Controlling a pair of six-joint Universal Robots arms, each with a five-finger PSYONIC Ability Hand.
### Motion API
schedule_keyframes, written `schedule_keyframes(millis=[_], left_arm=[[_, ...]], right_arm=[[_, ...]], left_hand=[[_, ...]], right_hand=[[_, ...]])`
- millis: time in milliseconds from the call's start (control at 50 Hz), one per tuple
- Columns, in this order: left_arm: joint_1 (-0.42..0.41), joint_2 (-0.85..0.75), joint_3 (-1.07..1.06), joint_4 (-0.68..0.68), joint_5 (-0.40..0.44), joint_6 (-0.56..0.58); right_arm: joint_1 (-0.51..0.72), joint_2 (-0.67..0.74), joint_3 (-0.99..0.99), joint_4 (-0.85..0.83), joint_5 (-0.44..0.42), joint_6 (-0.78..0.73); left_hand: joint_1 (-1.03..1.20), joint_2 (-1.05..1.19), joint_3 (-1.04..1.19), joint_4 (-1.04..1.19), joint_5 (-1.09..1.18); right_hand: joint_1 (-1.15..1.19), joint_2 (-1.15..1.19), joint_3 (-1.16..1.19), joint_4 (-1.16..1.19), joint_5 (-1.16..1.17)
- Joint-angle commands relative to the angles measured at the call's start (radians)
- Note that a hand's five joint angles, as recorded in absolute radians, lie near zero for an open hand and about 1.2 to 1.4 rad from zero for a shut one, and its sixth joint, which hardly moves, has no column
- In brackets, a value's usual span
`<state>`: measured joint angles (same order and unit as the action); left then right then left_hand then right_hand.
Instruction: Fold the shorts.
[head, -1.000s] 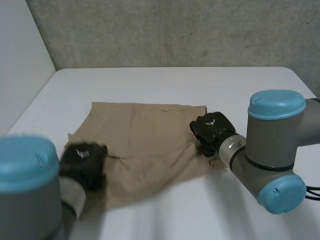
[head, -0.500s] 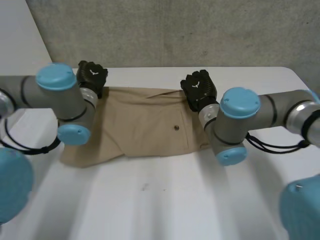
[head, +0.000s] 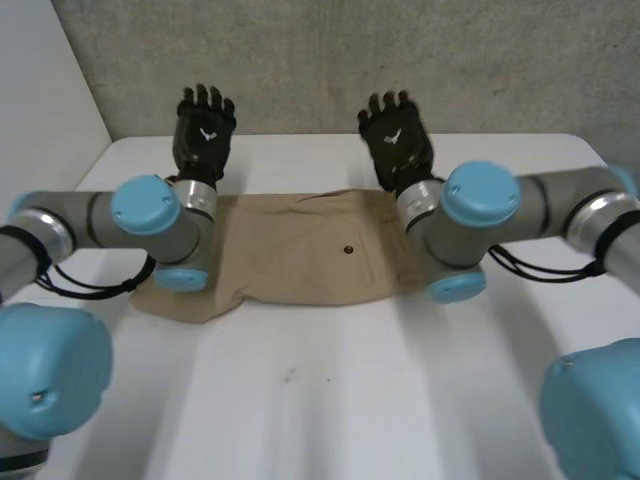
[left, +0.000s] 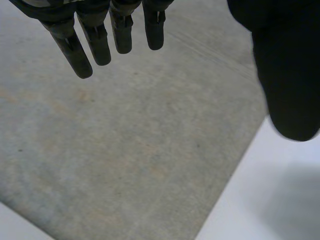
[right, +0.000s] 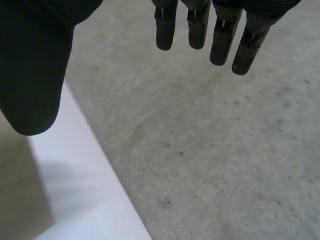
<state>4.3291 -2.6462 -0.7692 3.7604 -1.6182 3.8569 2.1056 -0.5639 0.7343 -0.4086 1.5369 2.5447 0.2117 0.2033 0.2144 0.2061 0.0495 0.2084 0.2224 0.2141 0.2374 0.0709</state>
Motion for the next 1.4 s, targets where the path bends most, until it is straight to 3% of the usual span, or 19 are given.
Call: schedule_keyframes(millis=[20, 180, 280, 340, 500, 580, 760, 860, 1060, 1260, 1280, 1400], left_arm=[[0.015, 0.311, -0.33, -0.028, -0.039, -0.141], [0.067, 0.568, -0.628, -0.295, 0.05, -0.287], [0.087, 0.603, -0.685, -0.424, 0.1, -0.365], [0.104, 0.597, -0.706, -0.462, 0.107, -0.378], [0.121, 0.468, -0.673, -0.407, 0.095, -0.359], [0.135, 0.417, -0.631, -0.386, 0.083, -0.309], [0.179, 0.307, -0.556, -0.329, -0.057, -0.13], [0.176, 0.299, -0.571, -0.314, -0.068, -0.054], [0.161, 0.373, -0.624, -0.307, -0.066, -0.082], [0.115, 0.502, -0.68, -0.315, -0.066, -0.209], [0.115, 0.649, -0.72, -0.355, -0.06, -0.278], [0.118, 0.701, -0.766, -0.363, -0.058, -0.278]], right_arm=[[-0.053, -0.278, 0.224, 0.148, -0.018, 0.17], [-0.096, -0.432, 0.416, 0.385, -0.09, 0.206], [-0.133, -0.478, 0.552, 0.421, -0.127, 0.227], [-0.136, -0.472, 0.591, 0.418, -0.147, 0.23], [-0.133, -0.372, 0.629, 0.341, -0.164, 0.23], [-0.131, -0.341, 0.636, 0.281, -0.161, 0.229], [-0.13, -0.294, 0.636, 0.211, -0.158, 0.218], [-0.127, -0.268, 0.625, 0.205, -0.158, 0.216], [-0.115, -0.229, 0.6, 0.134, -0.11, 0.219], [-0.085, -0.257, 0.596, 0.139, -0.092, 0.232], [-0.321, -0.407, 0.694, 0.364, -0.133, 0.267], [-0.493, -0.457, 0.792, 0.367, -0.155, 0.158]], left_hand=[[-0.028, -0.019, -0.03, -0.022, -0.04], [0.01, 0.019, 0.008, 0.016, -0.002], [0.087, 0.095, 0.084, 0.092, 0.074], [0.134, 0.142, 0.131, 0.139, 0.121], [0.275, 0.283, 0.272, 0.28, 0.262], [0.289, 0.298, 0.287, 0.295, 0.277], [0.292, 0.301, 0.29, 0.298, 0.28], [0.284, 0.292, 0.281, 0.289, 0.271], [0.24, 0.248, 0.237, 0.245, 0.227], [0.207, 0.216, 0.205, 0.213, 0.195], [0.193, 0.201, 0.19, 0.198, 0.18], [0.157, 0.166, 0.155, 0.163, 0.145]], right_hand=[[-0.034, -0.048, -0.04, -0.063, -0.071], [-0.034, -0.048, -0.04, -0.063, -0.071], [0.287, 0.273, 0.281, 0.258, 0.25], [0.352, 0.338, 0.346, 0.323, 0.315], [0.393, 0.379, 0.388, 0.364, 0.356], [0.434, 0.42, 0.429, 0.405, 0.397], [0.552, 0.538, 0.546, 0.523, 0.515], [0.549, 0.535, 0.543, 0.52, 0.512], [0.549, 0.535, 0.543, 0.52, 0.512], [0.552, 0.538, 0.546, 0.523, 0.515], [1.188, 1.174, 1.182, 1.159, 1.151], [1.188, 1.174, 1.182, 1.159, 1.151]])
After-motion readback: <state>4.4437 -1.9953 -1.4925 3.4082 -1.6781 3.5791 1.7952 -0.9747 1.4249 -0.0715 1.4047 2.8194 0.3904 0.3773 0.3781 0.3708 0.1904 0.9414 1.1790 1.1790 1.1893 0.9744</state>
